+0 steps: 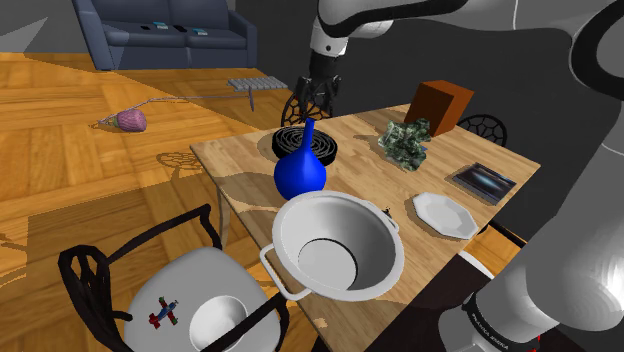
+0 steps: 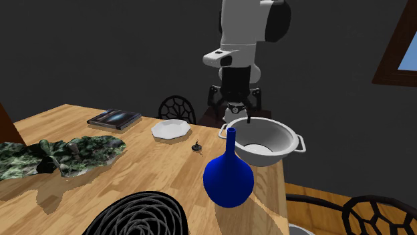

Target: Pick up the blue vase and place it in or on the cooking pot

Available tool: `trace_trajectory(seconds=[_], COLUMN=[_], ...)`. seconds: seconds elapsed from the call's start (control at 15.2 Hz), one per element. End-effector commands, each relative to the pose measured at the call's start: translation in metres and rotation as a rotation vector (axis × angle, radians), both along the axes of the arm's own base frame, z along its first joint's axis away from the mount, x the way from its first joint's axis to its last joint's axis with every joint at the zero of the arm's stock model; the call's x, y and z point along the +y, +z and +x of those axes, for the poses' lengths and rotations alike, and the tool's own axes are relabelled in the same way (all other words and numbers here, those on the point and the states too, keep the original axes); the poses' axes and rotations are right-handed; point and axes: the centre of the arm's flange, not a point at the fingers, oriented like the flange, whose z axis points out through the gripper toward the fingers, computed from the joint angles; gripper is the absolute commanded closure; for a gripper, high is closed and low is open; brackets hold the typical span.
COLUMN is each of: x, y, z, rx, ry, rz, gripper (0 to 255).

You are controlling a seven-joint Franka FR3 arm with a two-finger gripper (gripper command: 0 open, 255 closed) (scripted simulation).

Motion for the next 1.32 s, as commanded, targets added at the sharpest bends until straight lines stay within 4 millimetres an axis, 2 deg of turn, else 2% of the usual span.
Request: trace_trajectory(seconds=[0.0,0.46,0.92,0.99,1.25], x=[0.0,0.0,0.0,0.0,0.0], y=[-0.012,-0.047,-0.047,-0.047,-0.047], z=[0.01,0.011,0.011,0.011,0.011], rx=[0.007,0.007,0.007,0.007,0.007], ry=[-0.001,-0.001,-0.001,-0.001,-0.001], rz=[-0.003,-0.003,-0.003,-0.003,-0.003], gripper=[0,0,0,255,255])
